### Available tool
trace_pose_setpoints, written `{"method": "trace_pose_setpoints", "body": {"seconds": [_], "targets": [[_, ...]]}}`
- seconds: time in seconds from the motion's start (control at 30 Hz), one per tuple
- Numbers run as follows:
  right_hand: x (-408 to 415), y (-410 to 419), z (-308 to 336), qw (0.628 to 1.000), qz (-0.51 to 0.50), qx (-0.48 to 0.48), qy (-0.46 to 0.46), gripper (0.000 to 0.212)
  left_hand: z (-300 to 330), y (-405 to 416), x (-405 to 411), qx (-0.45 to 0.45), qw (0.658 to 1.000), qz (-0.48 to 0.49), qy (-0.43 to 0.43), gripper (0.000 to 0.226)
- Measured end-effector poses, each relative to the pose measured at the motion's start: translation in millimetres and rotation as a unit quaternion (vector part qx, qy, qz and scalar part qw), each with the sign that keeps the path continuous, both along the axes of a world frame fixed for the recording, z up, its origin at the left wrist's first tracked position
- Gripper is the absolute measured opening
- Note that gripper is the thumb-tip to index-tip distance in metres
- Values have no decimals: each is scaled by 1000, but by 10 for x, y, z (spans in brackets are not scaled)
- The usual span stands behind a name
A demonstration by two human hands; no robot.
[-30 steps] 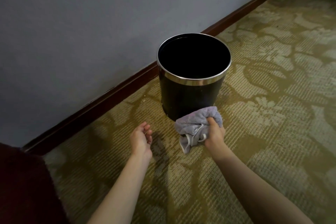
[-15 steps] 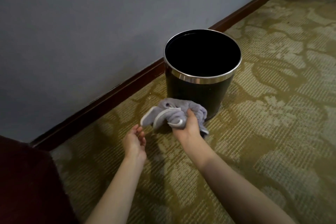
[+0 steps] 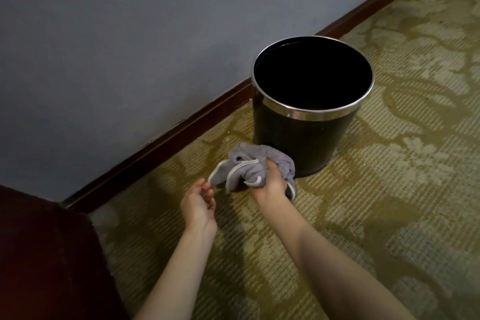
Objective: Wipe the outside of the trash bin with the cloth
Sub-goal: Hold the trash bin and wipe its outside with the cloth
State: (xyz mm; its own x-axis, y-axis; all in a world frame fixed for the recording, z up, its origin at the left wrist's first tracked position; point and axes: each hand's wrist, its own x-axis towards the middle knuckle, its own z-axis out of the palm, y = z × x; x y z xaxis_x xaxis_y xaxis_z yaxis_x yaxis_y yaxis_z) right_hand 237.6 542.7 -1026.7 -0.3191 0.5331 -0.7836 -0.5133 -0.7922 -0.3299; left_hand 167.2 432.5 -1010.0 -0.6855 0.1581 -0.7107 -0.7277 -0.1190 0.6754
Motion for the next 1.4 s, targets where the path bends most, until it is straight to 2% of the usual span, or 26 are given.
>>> {"method": "trace_pose_setpoints", "body": {"seconds": [0.07, 0.17, 0.23, 0.33, 0.47, 0.57, 0.63, 0.77, 0.9, 1.0, 1.1, 1.23, 1.3, 1.4], "targets": [[167, 21, 145, 998, -48, -37, 25, 38, -18, 42, 24, 1, 1000, -5, 2, 19], [485, 97, 513, 996, -35, -46, 68, 45, -46, 138, 95, 6, 1000, -18, 6, 20], [707, 185, 754, 996, -16, -6, 88, 46, -57, 207, 139, 10, 1000, -28, 8, 21], [1032, 322, 1025, 990, -2, 105, 93, 46, -61, 293, 203, 16, 999, -47, 1, 18], [1271, 505, 1055, 964, -10, 264, -4, 31, -36, 384, 352, 27, 997, -65, 7, 19], [1262, 601, 784, 943, -21, 318, -94, 33, 6, 423, 438, 19, 997, -72, 23, 21], [1219, 616, 486, 943, -11, 296, -153, 34, 51, 426, 456, 19, 997, -76, 26, 22], [1130, 588, -21, 952, 50, 184, -238, 40, 127, 391, 508, 10, 995, -96, 37, 22], [1151, 592, -114, 955, 52, 162, -245, 40, 199, 372, 525, 2, 990, -130, 63, 22], [1227, 620, 110, 951, -15, 217, -222, 28, 243, 385, 535, 4, 984, -155, 86, 23], [1270, 717, 527, 915, -56, 331, -222, 26, 246, 428, 616, -10, 976, -182, 117, 23], [1327, 894, 847, 862, -28, 433, -262, 15, 253, 516, 743, -12, 970, -200, 136, 24], [1338, 947, 771, 853, -28, 443, -275, 12, 275, 530, 757, -13, 968, -206, 144, 24], [1324, 1031, 438, 867, -29, 393, -306, 12, 334, 540, 768, -22, 959, -228, 166, 25]]}}
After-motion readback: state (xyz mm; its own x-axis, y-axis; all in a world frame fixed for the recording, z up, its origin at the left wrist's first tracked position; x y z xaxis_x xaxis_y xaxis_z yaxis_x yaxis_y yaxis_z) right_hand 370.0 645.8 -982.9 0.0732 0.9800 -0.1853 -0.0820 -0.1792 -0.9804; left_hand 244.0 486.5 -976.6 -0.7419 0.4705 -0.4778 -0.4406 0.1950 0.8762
